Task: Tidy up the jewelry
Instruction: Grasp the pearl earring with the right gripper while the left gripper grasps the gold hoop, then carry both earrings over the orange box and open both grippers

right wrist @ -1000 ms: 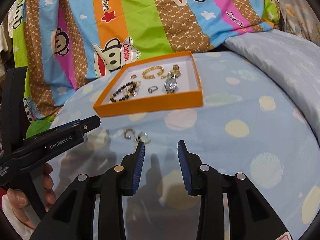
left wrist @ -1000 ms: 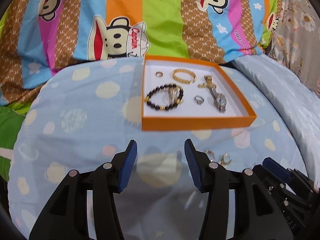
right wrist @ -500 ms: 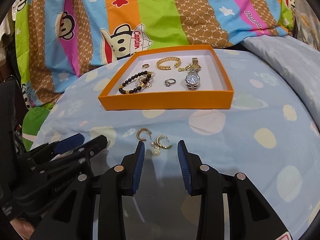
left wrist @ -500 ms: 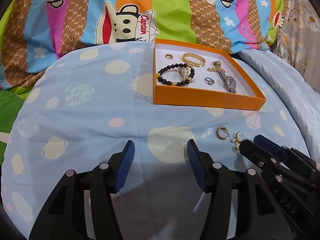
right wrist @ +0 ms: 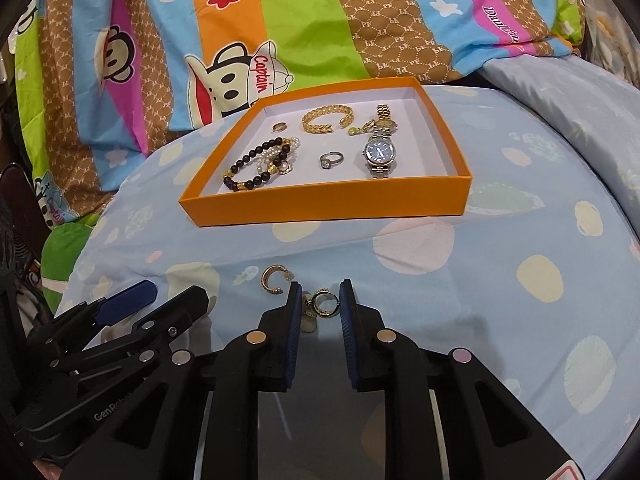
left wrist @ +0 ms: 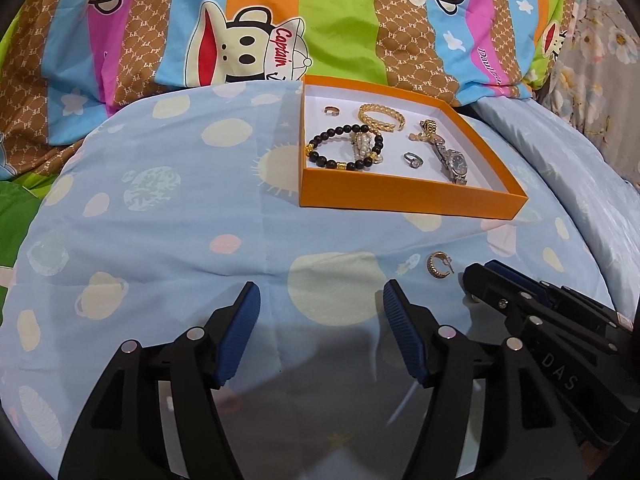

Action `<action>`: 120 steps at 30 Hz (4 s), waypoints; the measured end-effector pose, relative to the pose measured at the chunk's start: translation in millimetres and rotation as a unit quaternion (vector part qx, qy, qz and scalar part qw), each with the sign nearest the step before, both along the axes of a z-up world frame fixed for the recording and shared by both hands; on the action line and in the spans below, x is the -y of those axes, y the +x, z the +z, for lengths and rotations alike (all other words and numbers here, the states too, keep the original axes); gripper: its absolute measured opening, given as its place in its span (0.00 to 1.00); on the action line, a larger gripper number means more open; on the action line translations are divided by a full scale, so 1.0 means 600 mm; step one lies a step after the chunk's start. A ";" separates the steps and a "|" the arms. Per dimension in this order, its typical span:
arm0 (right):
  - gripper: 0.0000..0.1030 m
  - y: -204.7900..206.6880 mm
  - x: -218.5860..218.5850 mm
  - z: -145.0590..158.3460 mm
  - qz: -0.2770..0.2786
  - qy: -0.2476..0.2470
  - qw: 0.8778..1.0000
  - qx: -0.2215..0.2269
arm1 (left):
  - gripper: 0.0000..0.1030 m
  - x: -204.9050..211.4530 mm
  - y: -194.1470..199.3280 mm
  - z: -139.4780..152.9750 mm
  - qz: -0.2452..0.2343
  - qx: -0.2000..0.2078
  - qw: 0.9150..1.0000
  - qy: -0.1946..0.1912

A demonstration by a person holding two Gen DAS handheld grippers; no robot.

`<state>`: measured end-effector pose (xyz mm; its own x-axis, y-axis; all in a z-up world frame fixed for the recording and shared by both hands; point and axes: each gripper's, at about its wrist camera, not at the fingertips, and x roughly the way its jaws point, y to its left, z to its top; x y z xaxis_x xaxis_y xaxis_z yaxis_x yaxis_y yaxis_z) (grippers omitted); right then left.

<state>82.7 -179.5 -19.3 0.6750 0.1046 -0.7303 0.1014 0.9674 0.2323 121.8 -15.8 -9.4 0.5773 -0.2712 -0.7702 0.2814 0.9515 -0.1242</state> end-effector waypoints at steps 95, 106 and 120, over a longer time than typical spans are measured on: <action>0.15 0.120 0.057 0.090 0.000 -0.019 0.996 0.090 | 0.18 0.094 0.151 0.092 -0.016 0.109 0.994 -0.009; 0.15 0.187 0.060 0.076 0.001 -0.021 0.996 0.087 | 0.18 0.120 0.210 0.070 -0.015 0.108 0.994 -0.002; 0.15 0.204 0.060 0.062 -0.002 -0.023 0.996 0.082 | 0.18 0.122 0.230 0.052 -0.012 0.102 0.995 0.005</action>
<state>205.3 -215.6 17.6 0.7863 0.0705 -0.6138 0.0698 0.9770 0.2017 260.0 -89.2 21.8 0.7155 -0.2794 -0.6403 0.3220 0.9453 -0.0527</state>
